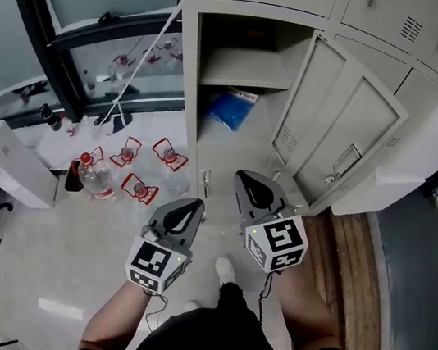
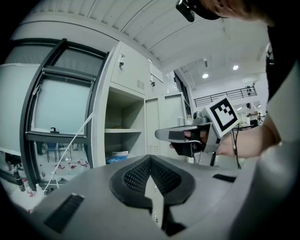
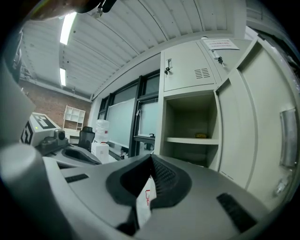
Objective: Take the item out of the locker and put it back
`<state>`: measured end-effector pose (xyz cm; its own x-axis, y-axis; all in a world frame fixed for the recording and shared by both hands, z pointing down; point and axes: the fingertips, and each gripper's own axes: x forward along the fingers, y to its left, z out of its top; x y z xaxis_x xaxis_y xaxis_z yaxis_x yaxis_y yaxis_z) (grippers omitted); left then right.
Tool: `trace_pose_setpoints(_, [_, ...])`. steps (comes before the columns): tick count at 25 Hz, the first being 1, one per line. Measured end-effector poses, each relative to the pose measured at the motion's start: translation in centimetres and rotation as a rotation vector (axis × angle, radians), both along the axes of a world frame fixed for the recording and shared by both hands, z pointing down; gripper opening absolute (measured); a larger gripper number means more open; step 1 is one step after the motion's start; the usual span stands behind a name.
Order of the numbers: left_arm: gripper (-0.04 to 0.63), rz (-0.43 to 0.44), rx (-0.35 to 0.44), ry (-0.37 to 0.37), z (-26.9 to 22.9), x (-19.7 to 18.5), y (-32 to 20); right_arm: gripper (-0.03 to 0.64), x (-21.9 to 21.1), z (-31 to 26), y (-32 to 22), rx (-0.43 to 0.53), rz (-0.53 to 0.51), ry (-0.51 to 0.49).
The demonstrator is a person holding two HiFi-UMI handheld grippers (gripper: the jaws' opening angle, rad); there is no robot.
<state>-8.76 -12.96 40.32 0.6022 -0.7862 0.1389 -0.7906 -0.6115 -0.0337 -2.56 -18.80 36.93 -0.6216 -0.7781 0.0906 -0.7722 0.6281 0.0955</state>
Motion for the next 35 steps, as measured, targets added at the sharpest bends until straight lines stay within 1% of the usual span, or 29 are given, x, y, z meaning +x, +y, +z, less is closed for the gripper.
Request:
trace_pose_setpoints(12, [0.003,-0.056,0.029,0.005,-0.5,1.1,-7.6,-0.003,0.4,0.9,-9.4,0.004,-0.041,0.075])
trace_pose_setpoints(13, [0.003,-0.062,0.027,0.008,-0.4,1.1,-8.2,0.021,0.3,1.1,-10.1,-0.001,-0.048,0.080])
trace_pose_setpoints(14, [0.003,-0.069,0.024,0.010,-0.2,1.1,-8.7,0.060,0.3,1.4,-10.8,-0.006,-0.054,0.085])
trace_pose_setpoints(17, [0.003,-0.079,0.018,0.010,0.2,1.3,-10.2,0.061,0.1,2.5,-12.9,-0.010,-0.058,0.117])
trace_pose_setpoints(21, [0.003,-0.087,0.009,0.004,0.9,1.3,-12.0,0.087,-0.4,4.3,-15.8,-0.027,-0.067,0.161])
trace_pose_setpoints(27, [0.005,-0.095,-0.013,-0.008,2.4,1.2,-14.4,0.116,-1.2,7.6,-19.5,-0.040,-0.076,0.264])
trace_pose_setpoints(30, [0.005,-0.096,-0.030,-0.011,3.2,1.3,-15.3,0.121,-1.4,9.5,-20.9,-0.061,-0.082,0.327])
trace_pose_setpoints(35, [0.005,-0.106,-0.052,-0.010,4.1,1.0,-16.5,0.133,-2.2,12.1,-23.3,-0.071,-0.087,0.441])
